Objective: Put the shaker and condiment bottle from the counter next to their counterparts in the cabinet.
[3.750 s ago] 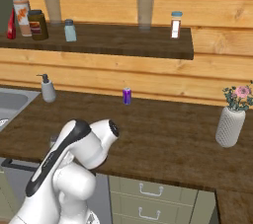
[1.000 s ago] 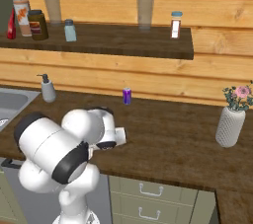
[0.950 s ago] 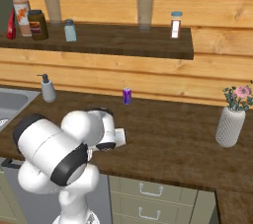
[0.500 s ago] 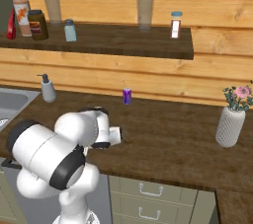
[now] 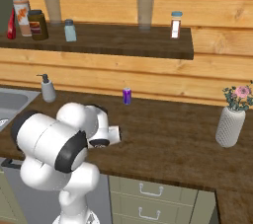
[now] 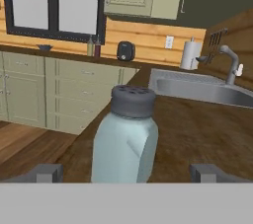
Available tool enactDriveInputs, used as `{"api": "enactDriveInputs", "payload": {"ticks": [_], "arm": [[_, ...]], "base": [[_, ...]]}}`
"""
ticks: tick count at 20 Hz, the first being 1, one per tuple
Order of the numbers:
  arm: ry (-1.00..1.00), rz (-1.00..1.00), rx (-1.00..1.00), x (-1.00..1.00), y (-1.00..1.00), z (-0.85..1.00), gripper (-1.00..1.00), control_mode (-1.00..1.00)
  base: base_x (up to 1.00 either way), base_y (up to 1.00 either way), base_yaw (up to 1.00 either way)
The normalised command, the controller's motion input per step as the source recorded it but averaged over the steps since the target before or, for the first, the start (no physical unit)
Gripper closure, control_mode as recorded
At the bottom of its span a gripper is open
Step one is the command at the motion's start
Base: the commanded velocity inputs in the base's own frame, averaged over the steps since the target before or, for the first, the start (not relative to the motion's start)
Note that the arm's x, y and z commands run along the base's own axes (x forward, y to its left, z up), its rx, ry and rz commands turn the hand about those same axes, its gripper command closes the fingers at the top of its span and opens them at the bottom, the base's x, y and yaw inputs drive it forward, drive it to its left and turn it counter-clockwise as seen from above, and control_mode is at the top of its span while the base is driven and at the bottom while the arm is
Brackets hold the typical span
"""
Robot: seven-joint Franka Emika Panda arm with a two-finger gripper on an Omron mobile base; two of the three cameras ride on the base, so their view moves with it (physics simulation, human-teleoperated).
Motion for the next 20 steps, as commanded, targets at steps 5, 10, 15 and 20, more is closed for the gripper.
{"api": "enactDriveInputs", "payload": {"ticks": [5,10,15,20], "arm": [[0.00,0.00,-0.01,-0.03,0.12,-0.03,-1.00,-1.00],[0.00,0.00,0.00,0.00,0.04,0.00,-1.00,-1.00],[-0.01,0.00,0.00,0.00,0.13,-0.12,-1.00,-1.00],[0.00,0.00,0.00,0.00,0.22,-0.12,-1.00,-1.00]], "base": [[0.00,0.00,0.00],[0.00,0.00,0.00],[0.00,0.00,0.00],[0.00,0.00,0.00]]}}
